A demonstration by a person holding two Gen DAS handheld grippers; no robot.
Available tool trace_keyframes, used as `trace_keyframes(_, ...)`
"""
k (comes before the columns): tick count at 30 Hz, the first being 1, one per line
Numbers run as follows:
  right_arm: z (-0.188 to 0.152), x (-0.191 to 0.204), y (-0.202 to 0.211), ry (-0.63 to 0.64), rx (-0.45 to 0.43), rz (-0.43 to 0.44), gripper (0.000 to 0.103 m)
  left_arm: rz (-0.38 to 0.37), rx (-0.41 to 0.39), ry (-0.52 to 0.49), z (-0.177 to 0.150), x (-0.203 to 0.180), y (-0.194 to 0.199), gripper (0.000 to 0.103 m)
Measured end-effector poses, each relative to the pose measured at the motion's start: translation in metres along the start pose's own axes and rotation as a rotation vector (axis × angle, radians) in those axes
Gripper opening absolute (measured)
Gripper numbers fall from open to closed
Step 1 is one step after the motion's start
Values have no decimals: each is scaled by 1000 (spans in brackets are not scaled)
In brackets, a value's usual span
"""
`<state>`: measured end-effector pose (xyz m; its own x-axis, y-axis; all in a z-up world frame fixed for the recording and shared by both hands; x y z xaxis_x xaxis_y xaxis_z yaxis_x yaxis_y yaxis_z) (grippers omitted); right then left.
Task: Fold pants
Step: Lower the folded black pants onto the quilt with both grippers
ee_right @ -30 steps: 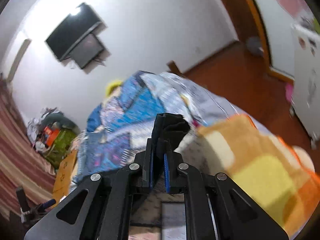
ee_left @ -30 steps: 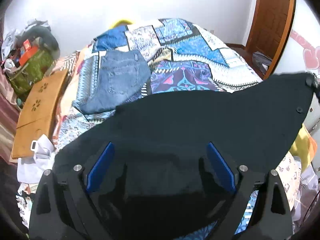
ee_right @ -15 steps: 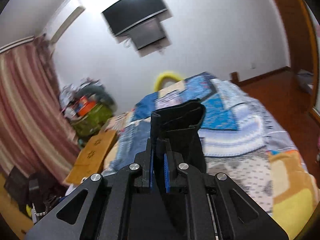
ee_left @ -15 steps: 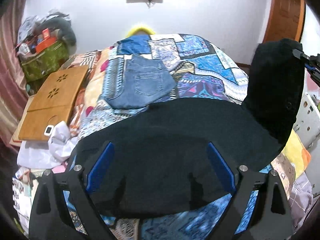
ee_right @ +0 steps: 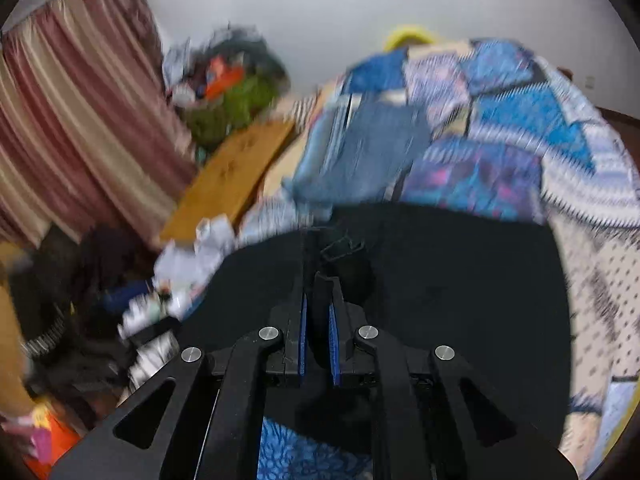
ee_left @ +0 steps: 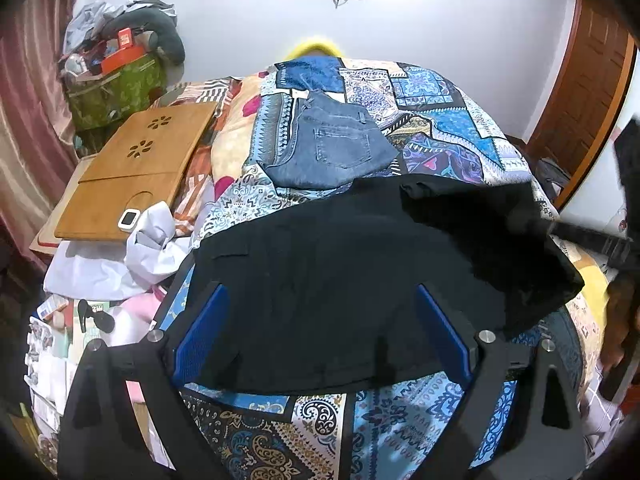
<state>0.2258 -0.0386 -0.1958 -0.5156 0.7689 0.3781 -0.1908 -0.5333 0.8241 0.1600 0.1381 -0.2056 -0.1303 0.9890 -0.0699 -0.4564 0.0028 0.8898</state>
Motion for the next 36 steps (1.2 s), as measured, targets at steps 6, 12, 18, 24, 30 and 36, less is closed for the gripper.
trace_keyframes(6,-19,9,-27,82,142,-35,23,-2,13,-7,3,-6,-2,94)
trace_keyframes(12,-18,7,-2,121,157,8,47,-6,9,-50,20,-27,-3,94)
trace_keyframes(18,0,-25,51,93,-4,-72,54,-9,-8,-122,54,-62,-9,94)
trace_keyframes(24,23,-67,78,78,-93,-197,59,-14,-56,-206,91,-106,-19,95)
trace_keyframes(30,36,-107,59,38,-57,-225,59,-79,57,-254,112,-140,-63,95)
trace_keyframes(36,24,-138,9,16,102,-205,59,-58,197,-314,100,-159,-116,95)
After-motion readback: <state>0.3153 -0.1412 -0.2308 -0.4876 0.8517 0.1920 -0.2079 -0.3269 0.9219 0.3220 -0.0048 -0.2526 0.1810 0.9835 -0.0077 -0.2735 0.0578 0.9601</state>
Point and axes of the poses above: each gripper's, at about its wrist camera, not at the fingertips, and y roughly against the way its jaws point, x to its left, z to its top, the point moved 4 cm from there along -y, roughly the way its jaws point, and after that the axes turned 13 degrees about x, right-handed, at the moved point
